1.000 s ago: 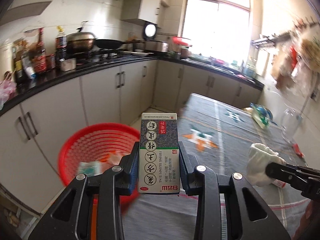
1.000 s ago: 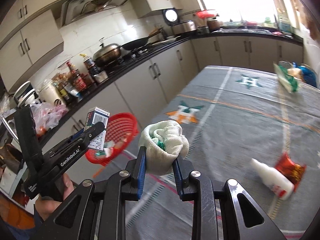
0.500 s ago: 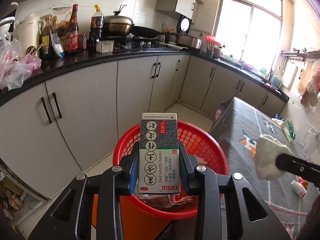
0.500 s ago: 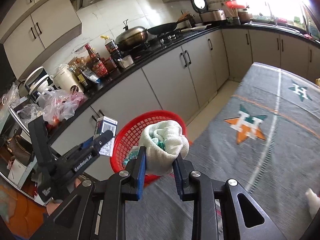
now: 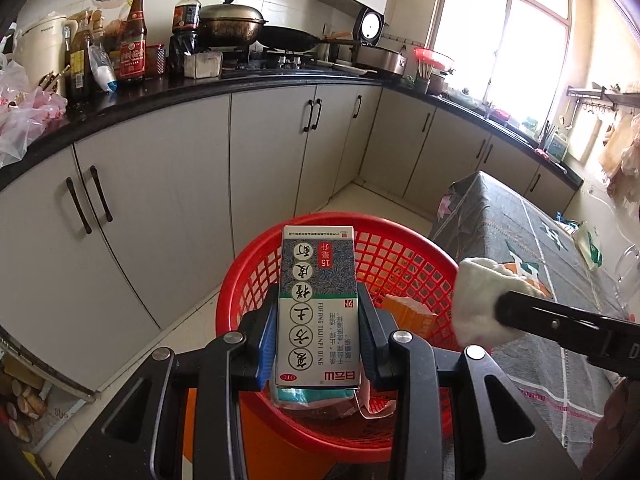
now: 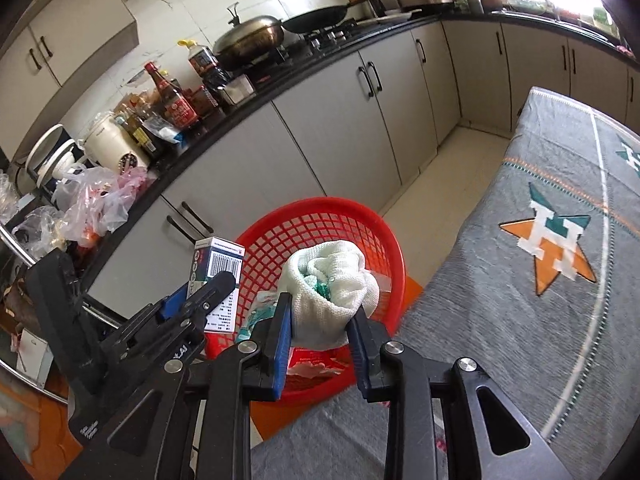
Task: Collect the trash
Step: 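Carry the box with the left tool while the right carries the cloth to the red basket, then open the left tool to drop the box while the right drops the cloth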
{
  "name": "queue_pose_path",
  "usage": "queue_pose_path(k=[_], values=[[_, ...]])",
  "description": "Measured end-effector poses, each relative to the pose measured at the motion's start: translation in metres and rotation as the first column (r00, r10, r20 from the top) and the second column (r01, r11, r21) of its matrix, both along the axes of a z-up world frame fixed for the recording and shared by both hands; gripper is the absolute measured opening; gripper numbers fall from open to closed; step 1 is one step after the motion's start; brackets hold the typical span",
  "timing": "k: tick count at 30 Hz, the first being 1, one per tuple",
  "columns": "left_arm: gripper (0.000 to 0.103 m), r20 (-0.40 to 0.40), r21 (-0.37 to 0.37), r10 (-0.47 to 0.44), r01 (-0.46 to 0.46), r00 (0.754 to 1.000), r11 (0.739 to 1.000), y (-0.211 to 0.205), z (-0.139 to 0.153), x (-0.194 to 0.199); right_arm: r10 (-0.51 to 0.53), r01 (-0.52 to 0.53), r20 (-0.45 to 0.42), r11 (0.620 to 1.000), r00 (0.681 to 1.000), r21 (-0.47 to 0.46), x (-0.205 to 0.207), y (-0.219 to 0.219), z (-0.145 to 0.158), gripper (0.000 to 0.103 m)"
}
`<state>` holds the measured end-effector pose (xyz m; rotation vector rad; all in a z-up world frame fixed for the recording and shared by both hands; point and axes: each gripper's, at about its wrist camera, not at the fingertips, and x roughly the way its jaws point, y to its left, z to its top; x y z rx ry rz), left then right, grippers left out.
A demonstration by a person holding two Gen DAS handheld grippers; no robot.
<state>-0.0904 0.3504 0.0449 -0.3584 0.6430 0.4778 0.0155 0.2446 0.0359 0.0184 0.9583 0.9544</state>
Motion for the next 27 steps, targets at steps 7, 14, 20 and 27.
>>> queue_pose_path(k=[7, 14, 20, 27], values=[[0.033, -0.007, -0.001, -0.005, 0.005, 1.0, 1.0, 0.006, -0.005, 0.006, -0.001, 0.001, -0.013, 1.0, 1.0, -0.019, 0.008, 0.013, -0.01, 0.032], [0.051, 0.01, 0.001, -0.01, 0.01, 1.0, 1.0, 0.002, -0.003, 0.006, -0.012, 0.012, -0.016, 1.0, 1.0, -0.005, 0.012, 0.012, -0.007, 0.042], [0.054, 0.023, 0.002, -0.017, 0.017, 1.0, 1.0, -0.007, 0.007, -0.001, -0.026, 0.026, -0.005, 0.999, 1.0, 0.035, 0.008, -0.005, 0.006, 0.042], [0.06, 0.017, 0.044, -0.066, 0.065, 0.998, 0.997, -0.045, 0.015, -0.005, -0.051, 0.049, 0.024, 0.997, 0.998, 0.053, -0.007, -0.035, 0.019, 0.042]])
